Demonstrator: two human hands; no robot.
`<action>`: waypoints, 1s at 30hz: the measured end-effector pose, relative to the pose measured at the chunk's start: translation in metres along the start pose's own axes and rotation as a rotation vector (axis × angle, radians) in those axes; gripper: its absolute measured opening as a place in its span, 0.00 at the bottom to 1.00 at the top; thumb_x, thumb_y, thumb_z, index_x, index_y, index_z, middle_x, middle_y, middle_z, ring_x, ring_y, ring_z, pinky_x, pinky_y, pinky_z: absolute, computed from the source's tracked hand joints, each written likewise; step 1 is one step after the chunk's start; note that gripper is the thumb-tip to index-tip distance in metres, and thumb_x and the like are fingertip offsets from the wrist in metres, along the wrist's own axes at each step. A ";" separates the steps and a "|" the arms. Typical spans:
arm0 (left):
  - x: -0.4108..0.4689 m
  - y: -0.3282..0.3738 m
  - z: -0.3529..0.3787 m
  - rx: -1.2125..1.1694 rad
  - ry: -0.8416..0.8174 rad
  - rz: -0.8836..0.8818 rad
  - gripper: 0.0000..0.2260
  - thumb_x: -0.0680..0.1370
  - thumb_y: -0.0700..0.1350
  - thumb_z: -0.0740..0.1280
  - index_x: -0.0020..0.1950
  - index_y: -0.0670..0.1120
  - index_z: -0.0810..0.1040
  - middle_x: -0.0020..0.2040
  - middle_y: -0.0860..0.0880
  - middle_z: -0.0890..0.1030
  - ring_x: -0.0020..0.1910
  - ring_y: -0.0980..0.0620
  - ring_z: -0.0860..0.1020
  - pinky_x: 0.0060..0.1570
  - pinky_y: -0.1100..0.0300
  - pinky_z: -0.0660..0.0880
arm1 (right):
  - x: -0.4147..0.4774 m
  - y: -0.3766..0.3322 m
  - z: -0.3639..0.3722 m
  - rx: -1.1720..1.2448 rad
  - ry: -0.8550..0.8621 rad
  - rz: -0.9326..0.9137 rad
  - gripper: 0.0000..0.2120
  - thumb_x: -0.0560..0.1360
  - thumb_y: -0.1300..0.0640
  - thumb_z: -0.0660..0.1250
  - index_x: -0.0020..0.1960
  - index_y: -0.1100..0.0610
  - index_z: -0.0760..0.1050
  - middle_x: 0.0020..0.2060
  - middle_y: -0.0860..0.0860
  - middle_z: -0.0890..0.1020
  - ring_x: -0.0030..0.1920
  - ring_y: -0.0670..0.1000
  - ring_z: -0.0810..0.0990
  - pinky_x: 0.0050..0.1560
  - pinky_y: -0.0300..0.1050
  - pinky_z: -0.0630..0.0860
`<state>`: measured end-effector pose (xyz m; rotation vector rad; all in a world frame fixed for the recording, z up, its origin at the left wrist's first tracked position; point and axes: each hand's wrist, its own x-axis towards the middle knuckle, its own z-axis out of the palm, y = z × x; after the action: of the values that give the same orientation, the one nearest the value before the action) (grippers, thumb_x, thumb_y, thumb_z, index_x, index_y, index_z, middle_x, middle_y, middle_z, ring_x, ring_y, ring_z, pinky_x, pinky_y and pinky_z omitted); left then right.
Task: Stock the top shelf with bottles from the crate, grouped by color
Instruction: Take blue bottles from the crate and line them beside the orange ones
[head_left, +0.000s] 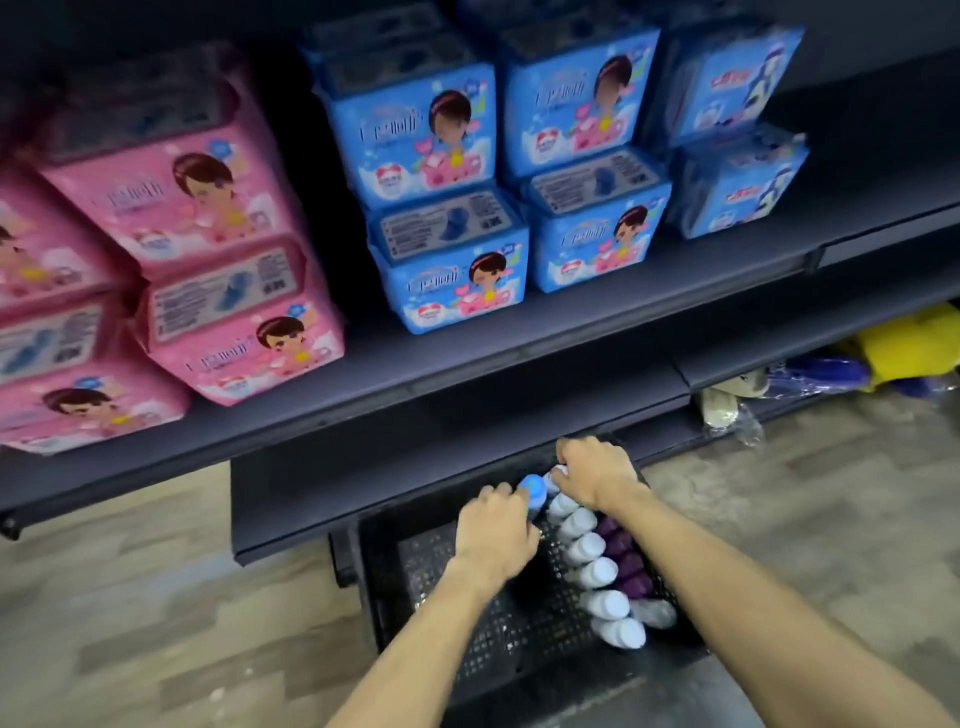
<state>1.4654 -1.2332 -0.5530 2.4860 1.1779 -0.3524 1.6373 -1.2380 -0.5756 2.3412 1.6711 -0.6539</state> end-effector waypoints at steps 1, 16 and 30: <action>0.003 -0.003 0.011 -0.018 -0.014 -0.011 0.15 0.77 0.49 0.61 0.61 0.44 0.72 0.56 0.45 0.76 0.58 0.43 0.73 0.52 0.50 0.73 | 0.006 -0.002 0.014 0.003 -0.027 0.000 0.13 0.79 0.49 0.60 0.59 0.55 0.73 0.57 0.56 0.79 0.56 0.60 0.79 0.47 0.48 0.71; 0.042 -0.052 0.112 -0.159 -0.060 -0.079 0.13 0.78 0.48 0.61 0.60 0.45 0.73 0.58 0.46 0.76 0.59 0.45 0.74 0.52 0.50 0.75 | 0.089 -0.014 0.142 0.123 -0.189 0.060 0.25 0.80 0.51 0.65 0.73 0.59 0.64 0.69 0.57 0.71 0.67 0.60 0.72 0.62 0.54 0.74; 0.034 -0.071 0.116 -0.122 -0.110 -0.105 0.13 0.78 0.46 0.60 0.61 0.44 0.73 0.59 0.46 0.76 0.61 0.45 0.73 0.55 0.51 0.74 | 0.100 -0.019 0.153 0.012 -0.079 0.058 0.23 0.71 0.48 0.72 0.59 0.58 0.71 0.54 0.56 0.80 0.57 0.58 0.78 0.50 0.49 0.76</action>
<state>1.4228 -1.2175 -0.6857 2.2768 1.2495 -0.4267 1.6098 -1.2078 -0.7550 2.3309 1.5638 -0.7374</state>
